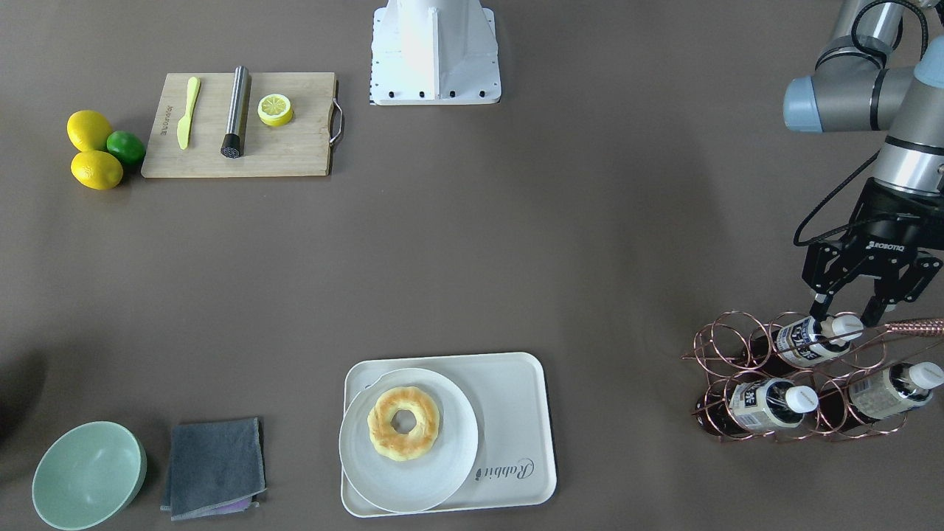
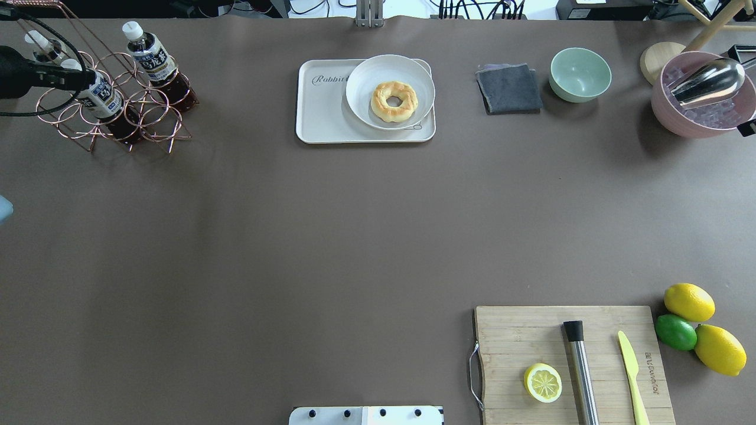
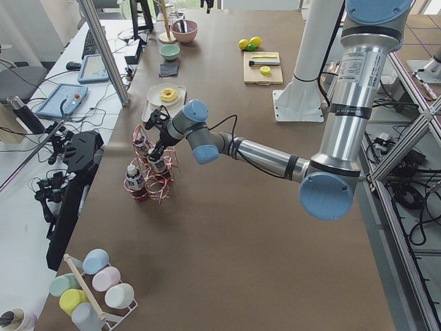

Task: Place tea on tray
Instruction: 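Reach the left gripper into the copper rack and grasp a tea bottle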

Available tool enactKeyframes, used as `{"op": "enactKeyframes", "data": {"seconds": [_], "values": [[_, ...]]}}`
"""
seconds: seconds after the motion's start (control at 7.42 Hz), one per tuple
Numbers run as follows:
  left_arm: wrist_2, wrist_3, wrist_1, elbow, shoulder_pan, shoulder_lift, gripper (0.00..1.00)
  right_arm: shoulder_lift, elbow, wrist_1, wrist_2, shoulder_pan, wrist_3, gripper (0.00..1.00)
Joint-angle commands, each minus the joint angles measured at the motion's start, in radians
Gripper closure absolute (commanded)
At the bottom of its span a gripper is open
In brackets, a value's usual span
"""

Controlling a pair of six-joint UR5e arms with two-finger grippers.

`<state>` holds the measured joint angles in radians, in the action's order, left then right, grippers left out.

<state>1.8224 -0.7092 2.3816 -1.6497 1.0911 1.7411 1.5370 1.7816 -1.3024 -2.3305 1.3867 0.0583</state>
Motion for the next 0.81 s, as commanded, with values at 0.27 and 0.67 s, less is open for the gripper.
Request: {"op": "enactKeyframes", "data": {"seconds": [0.27, 0.67], "values": [[0.002, 0.031, 0.001, 0.045, 0.023, 0.034, 0.38, 0.0, 0.002, 0.0, 0.0, 0.0, 0.0, 0.0], [0.002, 0.031, 0.027, 0.067, 0.021, 0.035, 0.44, 0.0, 0.002, 0.0, 0.0, 0.0, 0.002, 0.0]]}}
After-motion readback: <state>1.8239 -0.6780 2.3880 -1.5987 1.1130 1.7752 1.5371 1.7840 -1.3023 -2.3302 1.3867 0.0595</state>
